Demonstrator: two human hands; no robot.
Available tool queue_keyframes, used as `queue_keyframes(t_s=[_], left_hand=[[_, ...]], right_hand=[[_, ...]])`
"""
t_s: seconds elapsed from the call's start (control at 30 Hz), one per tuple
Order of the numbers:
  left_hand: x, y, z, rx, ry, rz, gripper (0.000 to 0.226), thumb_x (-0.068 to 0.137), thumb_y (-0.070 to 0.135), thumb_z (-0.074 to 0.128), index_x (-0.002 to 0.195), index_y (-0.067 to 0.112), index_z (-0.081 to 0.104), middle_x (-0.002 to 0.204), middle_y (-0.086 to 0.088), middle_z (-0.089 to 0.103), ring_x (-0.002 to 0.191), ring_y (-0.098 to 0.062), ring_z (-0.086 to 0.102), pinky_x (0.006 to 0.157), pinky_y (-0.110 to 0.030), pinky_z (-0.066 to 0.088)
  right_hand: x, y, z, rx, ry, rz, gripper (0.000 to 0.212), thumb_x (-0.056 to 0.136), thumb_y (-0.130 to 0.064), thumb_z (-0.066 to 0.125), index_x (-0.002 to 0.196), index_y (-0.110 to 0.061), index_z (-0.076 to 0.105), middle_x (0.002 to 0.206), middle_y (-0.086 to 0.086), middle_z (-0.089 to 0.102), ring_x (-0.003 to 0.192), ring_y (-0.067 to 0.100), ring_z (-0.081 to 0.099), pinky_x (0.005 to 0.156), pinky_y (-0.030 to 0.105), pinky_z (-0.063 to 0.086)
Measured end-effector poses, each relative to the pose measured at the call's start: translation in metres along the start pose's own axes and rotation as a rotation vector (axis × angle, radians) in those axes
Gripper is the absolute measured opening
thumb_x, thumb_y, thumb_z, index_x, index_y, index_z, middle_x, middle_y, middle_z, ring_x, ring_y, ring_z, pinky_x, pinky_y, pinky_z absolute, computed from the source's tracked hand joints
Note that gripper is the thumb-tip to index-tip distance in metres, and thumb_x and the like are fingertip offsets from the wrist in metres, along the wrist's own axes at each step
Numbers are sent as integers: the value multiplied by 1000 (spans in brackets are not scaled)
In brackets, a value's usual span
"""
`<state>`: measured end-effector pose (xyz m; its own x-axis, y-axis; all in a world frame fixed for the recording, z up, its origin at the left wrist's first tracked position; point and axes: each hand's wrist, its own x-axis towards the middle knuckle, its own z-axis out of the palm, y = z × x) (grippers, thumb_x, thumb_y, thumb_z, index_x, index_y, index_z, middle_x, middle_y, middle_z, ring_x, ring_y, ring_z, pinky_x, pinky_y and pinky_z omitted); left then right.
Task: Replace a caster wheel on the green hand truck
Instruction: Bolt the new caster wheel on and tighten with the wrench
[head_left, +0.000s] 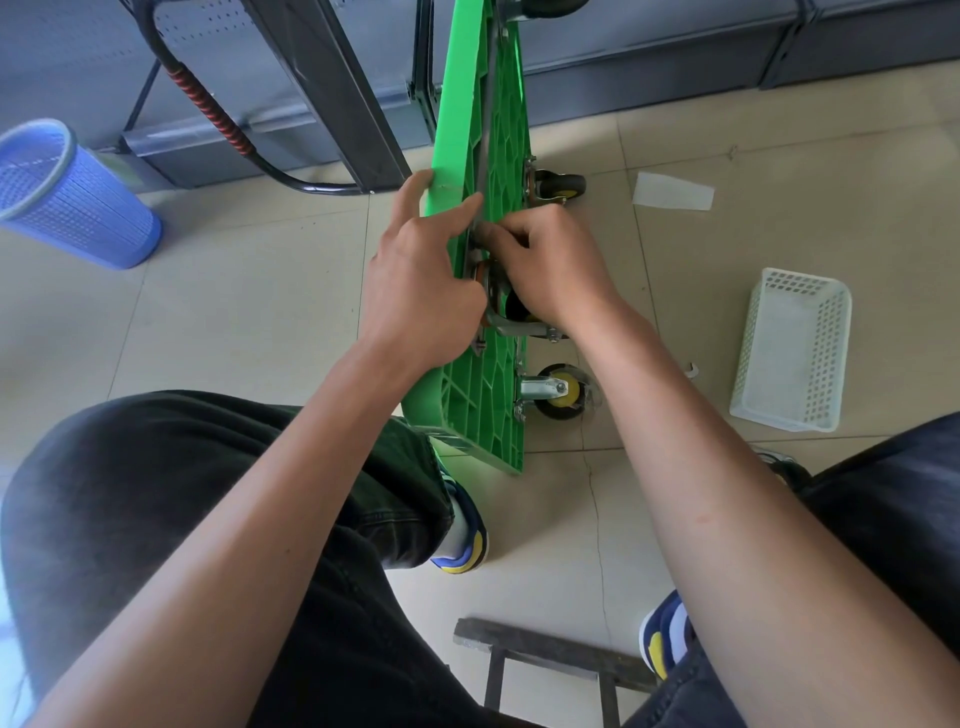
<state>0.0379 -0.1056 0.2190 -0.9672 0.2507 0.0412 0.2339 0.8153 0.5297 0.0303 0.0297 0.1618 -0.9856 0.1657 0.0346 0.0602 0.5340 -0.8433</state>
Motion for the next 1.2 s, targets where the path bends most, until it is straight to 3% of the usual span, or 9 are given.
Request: queue_keyframes(t_s=[0.1, 0.2, 0.47, 0.57, 0.63, 0.8, 0.93, 1.07, 1.2], left_hand=[[1, 0, -1, -18, -5, 0, 75, 77, -6, 59, 145, 25, 53, 164, 1, 25, 138, -24, 44, 106, -35, 45], [1, 0, -2, -27, -9, 4, 75, 77, -5, 59, 146, 24, 53, 164, 0, 24, 138, -26, 44, 106, -41, 46], [1, 0, -1, -27, -4, -1, 75, 77, -6, 59, 145, 24, 54, 164, 1, 24, 138, -25, 44, 107, -36, 45], [1, 0, 0, -14, 4, -3, 74, 78, -6, 61, 145, 24, 53, 164, 1, 25, 142, -24, 39, 106, -28, 39], [1, -1, 1, -19, 6, 0, 74, 77, -6, 61, 145, 24, 54, 164, 1, 26, 142, -24, 40, 108, -31, 41], [1, 0, 0, -16, 11, -1, 75, 77, -6, 60, 145, 24, 54, 164, 1, 25, 141, -22, 39, 105, -29, 40], [1, 0, 0, -14, 9, 1, 74, 77, -5, 60, 145, 24, 54, 164, 1, 25, 141, -22, 40, 103, -26, 38], [2, -2, 1, -48, -1, -3, 75, 75, -5, 60, 144, 25, 55, 163, 1, 25, 136, -25, 46, 107, -35, 45], [2, -2, 1, -61, -8, -8, 76, 75, -4, 59, 144, 26, 54, 163, 3, 25, 131, -25, 50, 101, -43, 49]], right_hand=[[1, -1, -4, -14, -44, 23, 44, 104, -35, 54, 66, -15, 63, 59, 3, 56, 56, 24, 53, 52, 34, 34], [0, -3, -8, -31, -104, 29, 26, 103, -29, 56, 97, -17, 78, 76, 0, 69, 70, 17, 65, 57, 28, 45], [-1, -6, -11, -30, -126, 61, 25, 103, -27, 55, 108, -18, 77, 93, 2, 74, 85, 21, 69, 74, 35, 57], [-1, -5, -11, -15, -81, 69, 26, 103, -23, 55, 120, -18, 74, 113, 3, 74, 101, 19, 68, 85, 31, 54], [-1, -4, -10, 6, -36, 77, 30, 102, -17, 53, 127, -17, 70, 124, 2, 71, 109, 17, 66, 88, 26, 50], [-2, -4, -8, 81, 1, 40, 29, 99, -8, 50, 110, -22, 72, 105, -5, 74, 96, 11, 68, 82, 27, 55], [-2, -5, -9, 70, -22, 34, 24, 98, -12, 55, 111, -20, 74, 100, -9, 70, 96, 9, 66, 78, 18, 49], [-1, -4, -10, 4, -82, 41, 19, 100, -22, 59, 110, -19, 75, 101, -4, 73, 95, 14, 67, 80, 29, 53], [0, -3, -10, -36, -92, 47, 22, 101, -25, 58, 105, -17, 77, 96, 0, 74, 89, 18, 67, 80, 38, 57]])
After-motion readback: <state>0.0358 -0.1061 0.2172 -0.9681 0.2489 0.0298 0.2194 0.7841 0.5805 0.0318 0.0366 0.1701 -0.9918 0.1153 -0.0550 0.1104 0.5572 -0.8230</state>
